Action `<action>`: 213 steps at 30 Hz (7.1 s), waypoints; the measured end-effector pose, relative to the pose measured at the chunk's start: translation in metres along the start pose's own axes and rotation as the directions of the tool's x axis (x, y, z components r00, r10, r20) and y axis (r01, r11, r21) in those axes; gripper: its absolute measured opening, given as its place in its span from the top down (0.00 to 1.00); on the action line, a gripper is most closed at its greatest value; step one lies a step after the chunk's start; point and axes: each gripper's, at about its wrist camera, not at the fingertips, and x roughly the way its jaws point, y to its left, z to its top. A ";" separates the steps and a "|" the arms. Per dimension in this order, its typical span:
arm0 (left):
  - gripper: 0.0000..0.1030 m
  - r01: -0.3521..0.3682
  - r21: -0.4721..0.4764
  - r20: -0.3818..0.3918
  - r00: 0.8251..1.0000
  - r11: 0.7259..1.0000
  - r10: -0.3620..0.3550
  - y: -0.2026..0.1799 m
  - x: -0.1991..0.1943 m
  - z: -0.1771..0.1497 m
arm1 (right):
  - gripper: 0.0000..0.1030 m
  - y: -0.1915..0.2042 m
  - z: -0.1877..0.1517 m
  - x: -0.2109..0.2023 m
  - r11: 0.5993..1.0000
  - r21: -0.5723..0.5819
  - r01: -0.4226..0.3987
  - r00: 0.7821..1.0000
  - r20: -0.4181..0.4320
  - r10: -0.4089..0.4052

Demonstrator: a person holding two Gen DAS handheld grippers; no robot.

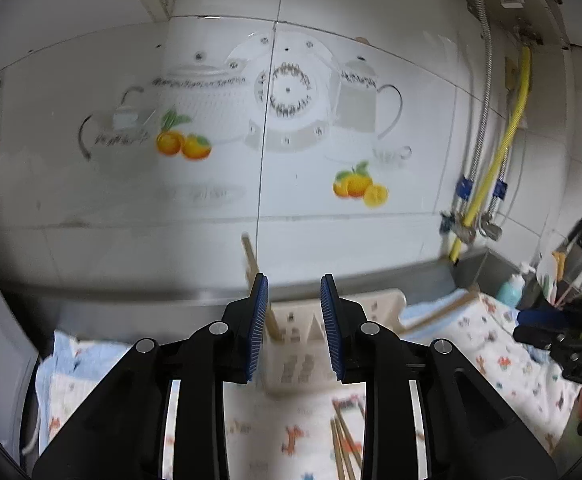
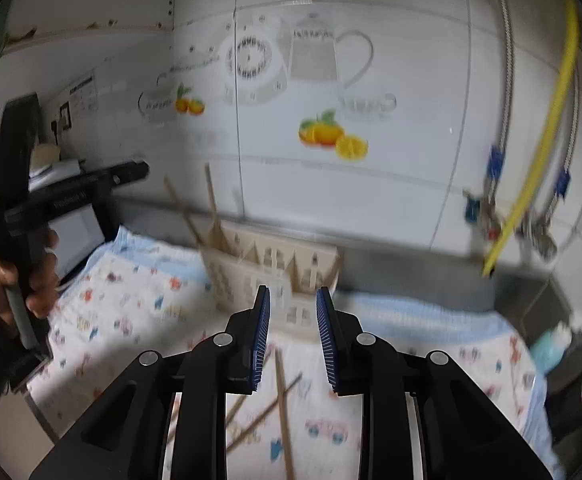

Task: Organize utensils
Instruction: 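Lower the left tool onto a chopstick while the right tool grasps another, then lift the left tool's chopstick upright over the holder while the right tool carries its chopstick, then lower both chopsticks into the cream holder and open both tools, then lower the left tool onto a chopstick while the right tool lowers onto another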

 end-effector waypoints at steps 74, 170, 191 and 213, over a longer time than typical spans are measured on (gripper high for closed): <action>0.95 0.008 -0.057 -0.329 0.944 0.998 -0.026 -0.032 -0.034 -0.218 | 0.94 -0.002 -0.141 0.011 0.997 0.069 0.034 0.995 -0.096 -0.027; 0.91 -0.047 0.001 0.064 0.997 0.999 0.047 -0.003 0.036 0.031 | 0.82 0.015 0.007 0.016 0.997 -0.014 0.074 0.997 -0.012 -0.074; 0.78 -0.133 -0.067 -0.089 0.988 0.989 0.126 0.035 -0.078 -0.121 | 0.89 0.085 -0.187 0.057 0.937 0.344 0.055 0.977 -0.213 0.021; 0.78 -0.126 -0.166 -0.233 0.969 0.978 0.085 0.052 -0.085 -0.204 | 0.88 0.110 -0.190 0.077 0.956 0.204 0.212 0.950 -0.273 -0.152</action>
